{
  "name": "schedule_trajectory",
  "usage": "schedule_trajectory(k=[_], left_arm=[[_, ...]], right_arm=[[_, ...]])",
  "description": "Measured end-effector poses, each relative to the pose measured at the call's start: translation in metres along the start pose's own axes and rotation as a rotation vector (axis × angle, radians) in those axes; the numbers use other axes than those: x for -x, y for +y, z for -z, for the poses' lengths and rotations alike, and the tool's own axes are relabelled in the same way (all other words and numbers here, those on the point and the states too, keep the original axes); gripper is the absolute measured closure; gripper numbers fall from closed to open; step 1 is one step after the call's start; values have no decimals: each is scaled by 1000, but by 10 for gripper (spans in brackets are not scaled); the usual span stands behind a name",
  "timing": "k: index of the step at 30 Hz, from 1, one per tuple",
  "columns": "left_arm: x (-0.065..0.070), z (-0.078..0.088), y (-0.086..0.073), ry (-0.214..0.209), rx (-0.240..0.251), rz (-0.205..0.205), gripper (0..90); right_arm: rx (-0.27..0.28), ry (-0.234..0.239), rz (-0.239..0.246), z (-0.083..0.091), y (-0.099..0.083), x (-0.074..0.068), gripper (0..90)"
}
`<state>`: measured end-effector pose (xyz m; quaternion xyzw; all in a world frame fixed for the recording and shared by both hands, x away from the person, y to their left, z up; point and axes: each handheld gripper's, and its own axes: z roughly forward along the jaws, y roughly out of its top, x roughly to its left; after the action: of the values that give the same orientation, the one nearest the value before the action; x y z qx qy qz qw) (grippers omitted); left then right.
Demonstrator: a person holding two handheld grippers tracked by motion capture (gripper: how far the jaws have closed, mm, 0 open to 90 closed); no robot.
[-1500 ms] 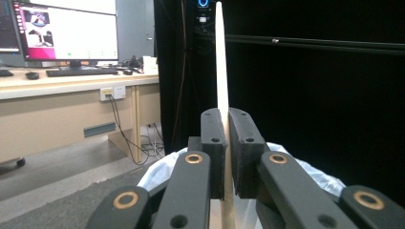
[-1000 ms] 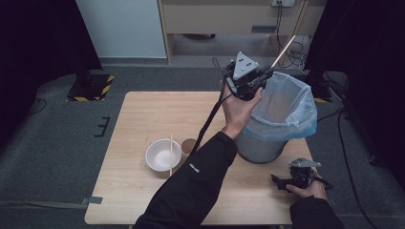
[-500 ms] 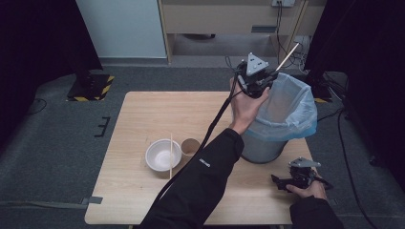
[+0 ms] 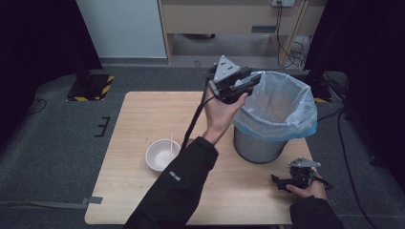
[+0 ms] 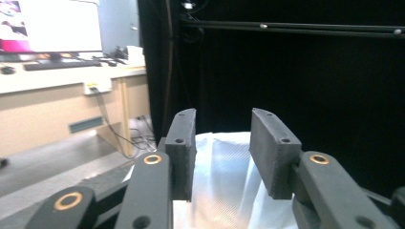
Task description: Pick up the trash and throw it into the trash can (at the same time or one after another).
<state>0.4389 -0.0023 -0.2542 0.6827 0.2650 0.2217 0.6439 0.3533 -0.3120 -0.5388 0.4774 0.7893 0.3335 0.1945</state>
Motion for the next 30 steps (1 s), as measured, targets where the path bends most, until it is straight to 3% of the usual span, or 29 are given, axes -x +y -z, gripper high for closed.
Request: schedule_trajectory(k=[1,2,4,10,11,12,16,17,18,25,30], left_arm=[[-5,19,-3,18,-3,-4,589],[-5,19,-3,18,-3,-4,575],[-11,37,-7,46,1,-1,566],[-31,93,-28,112,-27,5,504],[-39,111,-39,139,-43,8,485],[-39,111,-39,139,-43,8,474],[-56,144,-70,201,-89,35,449],[-65,160,-91,239,-118,56,436],[-65,160,-91,239,-118,56,432],[-91,193,-167,346,-251,148,410],[-97,200,-206,363,-338,176,390]], right_arm=[[0,0,0,0,0,0,26],[0,0,0,0,0,0,26],[0,-1,1,0,0,0,27],[-3,0,-2,0,0,0,26],[-4,1,0,0,0,0,26],[-4,1,0,0,0,0,26],[-4,1,1,0,0,0,26],[-4,1,1,0,0,0,26],[-4,1,1,0,0,0,26],[-4,0,0,0,0,0,26],[-4,0,1,0,0,0,26]])
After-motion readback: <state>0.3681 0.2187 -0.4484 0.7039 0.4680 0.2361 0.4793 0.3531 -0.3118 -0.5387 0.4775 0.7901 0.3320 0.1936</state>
